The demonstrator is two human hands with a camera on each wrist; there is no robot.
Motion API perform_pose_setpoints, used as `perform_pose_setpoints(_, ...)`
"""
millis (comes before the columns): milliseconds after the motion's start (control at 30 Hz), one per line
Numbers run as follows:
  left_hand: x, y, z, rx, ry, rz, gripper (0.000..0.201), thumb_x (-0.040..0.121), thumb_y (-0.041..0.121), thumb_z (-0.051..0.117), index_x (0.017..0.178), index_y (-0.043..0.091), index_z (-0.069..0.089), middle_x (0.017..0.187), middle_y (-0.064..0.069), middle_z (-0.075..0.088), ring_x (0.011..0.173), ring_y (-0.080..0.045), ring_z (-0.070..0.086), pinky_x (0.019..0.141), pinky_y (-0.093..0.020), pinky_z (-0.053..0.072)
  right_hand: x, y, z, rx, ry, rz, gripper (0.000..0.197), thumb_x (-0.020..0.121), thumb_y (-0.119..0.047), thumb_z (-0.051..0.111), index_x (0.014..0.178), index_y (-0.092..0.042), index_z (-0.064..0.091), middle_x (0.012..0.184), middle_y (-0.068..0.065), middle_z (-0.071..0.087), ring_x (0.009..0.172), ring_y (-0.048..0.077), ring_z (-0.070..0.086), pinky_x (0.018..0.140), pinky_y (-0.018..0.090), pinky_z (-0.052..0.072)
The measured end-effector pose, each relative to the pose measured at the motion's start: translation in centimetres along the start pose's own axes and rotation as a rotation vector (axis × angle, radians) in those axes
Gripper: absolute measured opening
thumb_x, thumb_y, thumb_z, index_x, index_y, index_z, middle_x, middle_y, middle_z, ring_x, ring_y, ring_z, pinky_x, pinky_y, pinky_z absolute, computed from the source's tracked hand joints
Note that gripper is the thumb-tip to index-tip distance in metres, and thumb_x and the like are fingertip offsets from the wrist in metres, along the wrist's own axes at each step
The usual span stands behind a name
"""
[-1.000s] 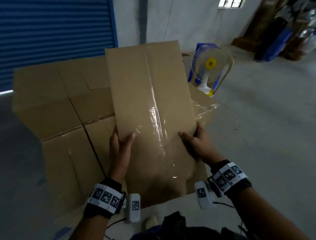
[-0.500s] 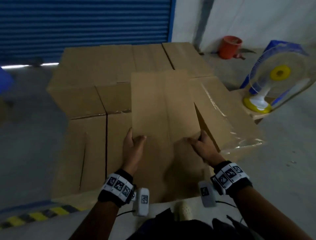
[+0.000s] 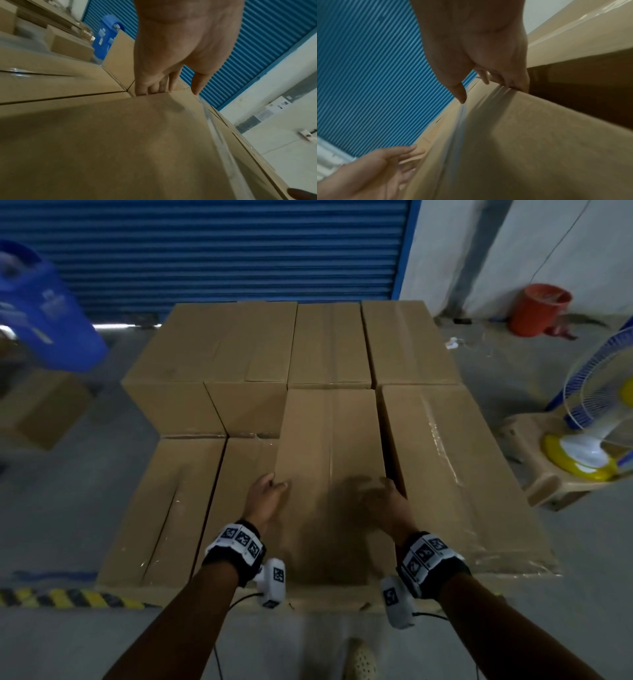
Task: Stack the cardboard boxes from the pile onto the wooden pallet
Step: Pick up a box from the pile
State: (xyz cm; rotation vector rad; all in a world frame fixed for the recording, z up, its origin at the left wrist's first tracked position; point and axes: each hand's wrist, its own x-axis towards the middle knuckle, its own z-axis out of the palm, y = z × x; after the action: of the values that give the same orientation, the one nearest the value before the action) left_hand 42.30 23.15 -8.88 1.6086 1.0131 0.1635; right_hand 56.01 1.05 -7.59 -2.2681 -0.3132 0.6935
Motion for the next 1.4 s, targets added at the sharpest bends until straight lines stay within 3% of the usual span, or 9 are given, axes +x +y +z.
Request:
perform_pose_setpoints(100, -1.7, -1.1, -0.3, 0.036, -0.046, 0.034, 0.06, 0.099, 0.031, 0.062, 0.153, 0.016, 0.04, 0.157, -0.006, 0.04, 0.142, -0.022, 0.04, 0.115, -0.038, 0.035, -1.4, 1.0, -0.1, -0.249, 0.022, -0.284, 0.035, 0.094, -0.019, 0.059, 0.128, -0.015, 0.059, 0.128, 0.006, 0.059, 0.116, 0.026, 0.058, 0.091, 0.034, 0.05)
perform_pose_setpoints(167, -3.3, -2.5, -0.9, 0.114, -0.073, 0.1, 0.063, 0.098, 0.036, 0.064, 0.153, 0.019, 0.039, 0.156, -0.005, 0.041, 0.137, -0.018, 0.043, 0.112, -0.037, 0.037, -2.6, 2.2, -0.2, -0.434, 0.043, -0.414, 0.04, 0.093, -0.03, 0.055, 0.131, -0.019, 0.058, 0.141, 0.003, 0.049, 0.13, 0.027, 0.048, 0.102, 0.038, 0.044)
perform_pose_setpoints(233, -4.9, -4.2, -1.4, 0.301, -0.082, 0.214, 0.07, 0.095, 0.048, 0.063, 0.154, 0.024, 0.035, 0.16, -0.003, 0.033, 0.142, -0.018, 0.036, 0.114, -0.038, 0.035, -3.8, 2.9, -0.7, -0.652, 0.056, -0.344, 0.053, 0.094, -0.043, 0.049, 0.144, -0.026, 0.043, 0.161, 0.005, 0.023, 0.149, 0.032, 0.02, 0.118, 0.052, 0.021)
perform_pose_setpoints(300, -6.7, -5.9, -1.7, 0.51, -0.11, 0.349, 0.085, 0.087, 0.071, 0.057, 0.156, 0.031, 0.029, 0.168, 0.0, 0.013, 0.153, -0.022, 0.014, 0.121, -0.045, 0.025, -4.9, 3.6, -1.3, -0.743, 0.08, -0.227, 0.06, 0.096, -0.046, 0.052, 0.15, -0.029, 0.031, 0.166, 0.008, 0.003, 0.153, 0.033, 0.0, 0.117, 0.062, 0.006)
perform_pose_setpoints(467, -9.3, -8.2, -0.7, 0.936, -0.265, 0.736, 0.112, 0.066, 0.102, 0.027, 0.158, 0.038, 0.023, 0.168, 0.0, -0.016, 0.153, -0.023, -0.023, 0.122, -0.055, -0.004, -6.4, 6.6, -1.5, -0.688, 0.04, -0.051, 0.078, 0.095, -0.05, 0.051, 0.157, -0.025, 0.011, 0.165, 0.014, -0.002, 0.151, 0.039, 0.0, 0.116, 0.065, 0.014)
perform_pose_setpoints(600, -8.4, -8.9, 1.2, 1.119, -0.251, 0.697, 0.109, 0.067, 0.095, 0.034, 0.159, 0.038, 0.02, 0.168, -0.009, -0.013, 0.154, -0.032, -0.017, 0.12, -0.067, 0.005, -7.4, 8.7, -1.0, -0.658, 0.018, -0.125, 0.074, 0.099, -0.041, 0.047, 0.158, -0.018, 0.01, 0.165, 0.017, 0.001, 0.152, 0.035, 0.002, 0.12, 0.052, 0.014)
perform_pose_setpoints(800, -8.0, -7.2, 3.1, 1.211, -0.215, 0.608, 0.099, 0.078, 0.089, 0.042, 0.158, 0.044, 0.003, 0.168, -0.008, -0.018, 0.153, -0.031, -0.019, 0.121, -0.059, -0.006, -6.6, 9.7, -2.4, -0.588, -0.05, -0.21, 0.084, 0.087, -0.03, 0.05, 0.158, -0.012, 0.011, 0.165, 0.016, 0.01, 0.153, 0.03, 0.006, 0.122, 0.045, 0.019)
perform_pose_setpoints(1167, -7.8, -5.6, 4.5, 1.142, -0.23, 0.597, 0.133, 0.043, 0.105, -0.013, 0.158, 0.044, 0.012, 0.169, -0.006, -0.011, 0.154, -0.03, -0.016, 0.119, -0.066, -0.003, -7.0, 10.3, -1.0, -0.708, 0.001, -0.209, 0.098, 0.091, -0.03, 0.061, 0.157, -0.017, -0.009, 0.166, 0.012, -0.006, 0.153, 0.028, -0.003, 0.123, 0.046, 0.011)
perform_pose_setpoints(1400, -7.7, -5.5, 5.1, 1.165, -0.227, 0.58, 0.13, 0.045, 0.106, -0.005, 0.158, 0.045, 0.015, 0.169, -0.004, -0.006, 0.154, -0.033, -0.012, 0.117, -0.07, 0.002, -7.2, 10.5, -1.2, -0.711, 0.014, -0.251, 0.095, 0.093, -0.031, 0.062, 0.159, -0.016, -0.005, 0.166, 0.013, -0.002, 0.153, 0.031, -0.001, 0.124, 0.048, 0.011)
